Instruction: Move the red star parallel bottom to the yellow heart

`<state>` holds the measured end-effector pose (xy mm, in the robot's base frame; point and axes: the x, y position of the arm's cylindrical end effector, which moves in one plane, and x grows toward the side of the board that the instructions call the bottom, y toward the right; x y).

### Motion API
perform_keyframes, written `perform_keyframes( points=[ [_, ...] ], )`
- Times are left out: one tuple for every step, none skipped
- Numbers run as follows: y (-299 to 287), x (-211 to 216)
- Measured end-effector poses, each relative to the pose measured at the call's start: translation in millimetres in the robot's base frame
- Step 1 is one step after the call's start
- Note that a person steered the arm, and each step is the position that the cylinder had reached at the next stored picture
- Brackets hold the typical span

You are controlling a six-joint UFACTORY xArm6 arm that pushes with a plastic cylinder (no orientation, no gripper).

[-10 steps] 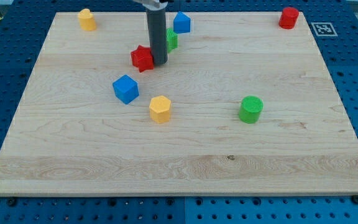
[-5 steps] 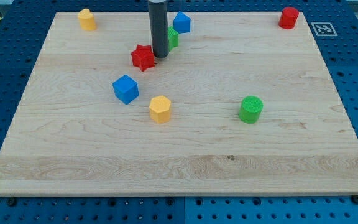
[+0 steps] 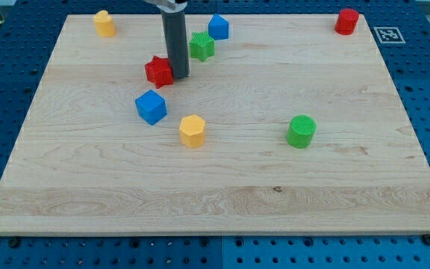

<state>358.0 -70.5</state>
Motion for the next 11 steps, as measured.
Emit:
perform_keyframes(
  points=[
    [-20,4],
    [-47,4],
    [-69,4],
    [-78,4],
    [-78,4],
    [-84,4],
    [-98,4],
    [-107,4],
    [-109,4],
    [-110,4],
    [-110,4]
  ],
)
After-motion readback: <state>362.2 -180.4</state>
